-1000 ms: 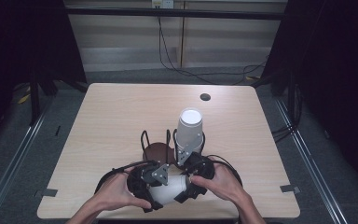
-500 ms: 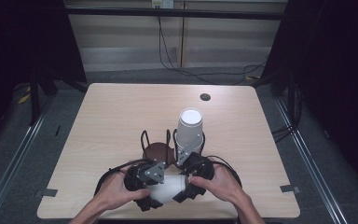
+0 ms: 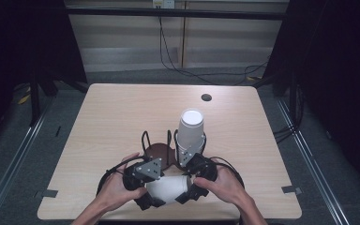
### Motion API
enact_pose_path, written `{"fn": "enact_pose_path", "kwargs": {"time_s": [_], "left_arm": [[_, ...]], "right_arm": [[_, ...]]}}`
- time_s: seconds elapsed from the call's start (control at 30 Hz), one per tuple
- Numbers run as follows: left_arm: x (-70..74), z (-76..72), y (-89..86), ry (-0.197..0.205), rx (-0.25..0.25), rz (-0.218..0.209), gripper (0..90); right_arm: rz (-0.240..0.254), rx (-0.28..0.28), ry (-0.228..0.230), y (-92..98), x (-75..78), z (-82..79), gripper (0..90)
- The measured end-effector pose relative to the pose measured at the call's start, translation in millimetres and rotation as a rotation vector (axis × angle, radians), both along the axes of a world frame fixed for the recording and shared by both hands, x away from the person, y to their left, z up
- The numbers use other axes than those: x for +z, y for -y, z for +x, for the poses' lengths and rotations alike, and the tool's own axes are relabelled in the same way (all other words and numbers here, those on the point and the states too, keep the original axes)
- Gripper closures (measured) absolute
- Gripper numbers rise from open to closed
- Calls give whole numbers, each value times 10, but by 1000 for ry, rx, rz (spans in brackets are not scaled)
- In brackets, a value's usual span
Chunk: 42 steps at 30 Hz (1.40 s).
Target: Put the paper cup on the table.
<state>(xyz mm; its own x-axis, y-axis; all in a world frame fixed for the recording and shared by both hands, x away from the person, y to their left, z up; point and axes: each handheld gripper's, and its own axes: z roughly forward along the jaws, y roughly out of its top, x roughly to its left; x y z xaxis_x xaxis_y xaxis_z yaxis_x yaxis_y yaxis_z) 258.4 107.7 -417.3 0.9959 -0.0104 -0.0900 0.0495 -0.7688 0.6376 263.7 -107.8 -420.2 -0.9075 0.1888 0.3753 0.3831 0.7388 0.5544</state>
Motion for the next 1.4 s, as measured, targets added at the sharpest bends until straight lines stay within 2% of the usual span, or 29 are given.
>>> {"fn": "enact_pose_path", "kwargs": {"time_s": [0.2,0.3,0.33,0.4,0.5,0.83,0.9,0.97,1.07,1.17,1.27,1.4], "left_arm": [[37,40,-42,-27,33,-52,126],[67,42,-68,-39,50,-90,161],[75,38,-74,-31,67,-99,156],[99,32,-97,-45,81,-129,155],[134,25,-133,-21,99,-131,156],[154,57,-390,-34,206,-182,157],[157,64,-441,-60,220,-216,157],[153,69,-481,-65,229,-233,157],[102,68,-538,-83,265,-262,161],[44,97,-601,-121,295,-295,158],[38,93,-645,-95,330,-301,158],[29,73,-667,-87,323,-304,157]], "right_arm": [[9,-15,1,40,9,1,248],[16,-16,-2,55,-6,1,248],[14,-16,-2,58,-8,0,248],[17,-21,1,68,-2,-3,248],[23,-28,3,90,8,-6,248],[41,-71,-17,203,-32,28,248],[42,-85,-21,226,-31,33,249],[49,-94,-23,245,-34,39,248],[66,-118,-14,276,-37,46,247],[90,-139,-6,312,-44,48,246],[115,-159,-4,359,-45,56,247],[156,-184,7,413,-33,66,247]]}}
